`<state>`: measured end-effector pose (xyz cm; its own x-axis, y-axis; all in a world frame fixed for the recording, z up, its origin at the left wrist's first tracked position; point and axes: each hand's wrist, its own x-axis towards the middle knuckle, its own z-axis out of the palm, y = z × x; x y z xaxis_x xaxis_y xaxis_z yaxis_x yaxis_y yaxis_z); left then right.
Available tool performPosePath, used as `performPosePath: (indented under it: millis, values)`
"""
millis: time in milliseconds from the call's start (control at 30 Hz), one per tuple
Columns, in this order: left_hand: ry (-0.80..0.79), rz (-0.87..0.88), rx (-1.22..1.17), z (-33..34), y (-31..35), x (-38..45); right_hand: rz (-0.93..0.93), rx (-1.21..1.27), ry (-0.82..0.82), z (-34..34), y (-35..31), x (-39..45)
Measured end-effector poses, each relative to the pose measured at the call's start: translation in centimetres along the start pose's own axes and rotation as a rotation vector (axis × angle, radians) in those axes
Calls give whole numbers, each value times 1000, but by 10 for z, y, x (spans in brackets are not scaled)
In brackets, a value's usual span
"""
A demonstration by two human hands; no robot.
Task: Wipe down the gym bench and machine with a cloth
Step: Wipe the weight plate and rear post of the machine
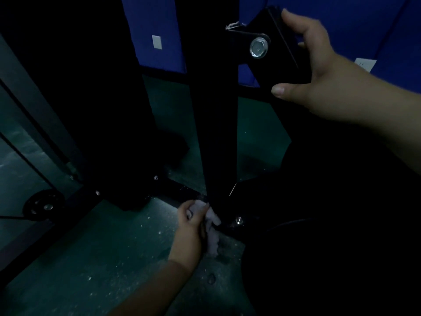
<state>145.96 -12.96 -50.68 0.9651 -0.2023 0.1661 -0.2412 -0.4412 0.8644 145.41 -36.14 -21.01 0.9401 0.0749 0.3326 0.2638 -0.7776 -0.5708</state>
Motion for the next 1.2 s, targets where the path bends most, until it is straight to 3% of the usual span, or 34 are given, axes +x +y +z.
performPosePath:
  millis: [67, 167, 233, 400, 467, 533, 600, 667, 800, 933, 1033, 1133, 1200]
  values:
    - [59, -110, -111, -4, 0, 5, 1, 2, 9, 2, -1, -1]
    - [21, -86, 72, -16, -5, 5, 2, 9, 55, 8, -2, -3]
    - [77, -39, 188, -17, -16, 3, 12, -4, 99, 14, -3, -3]
    - [86, -178, 49, -31, -9, 2, 31, -185, 304, 33, -22, -10]
    - [109, -194, -24, -41, -3, 5, -52, -275, 356, 41, -38, -16]
    - [121, -188, -67, -50, 2, 7, -221, -354, 334, 47, -53, -21]
    - [137, -163, -30, -58, 3, 9, -258, -285, 217, 57, -61, -25]
    - [145, -155, -45, -64, 4, 10, -88, -177, 80, 71, -63, -25]
    - [139, -150, -132, -68, -3, 11, 504, -180, -185, 102, -45, -10]
    - [150, -190, -153, -61, -24, 20, 802, -176, -357, 143, -28, -6]
    - [100, -217, -247, -53, -30, 23, 849, -86, -277, 159, -15, 1]
    - [99, -220, -306, -47, -39, 24, 742, -26, -71, 170, -6, 7]
    - [127, -234, -331, -45, -44, 25, 691, -10, -30, 180, -1, 2]
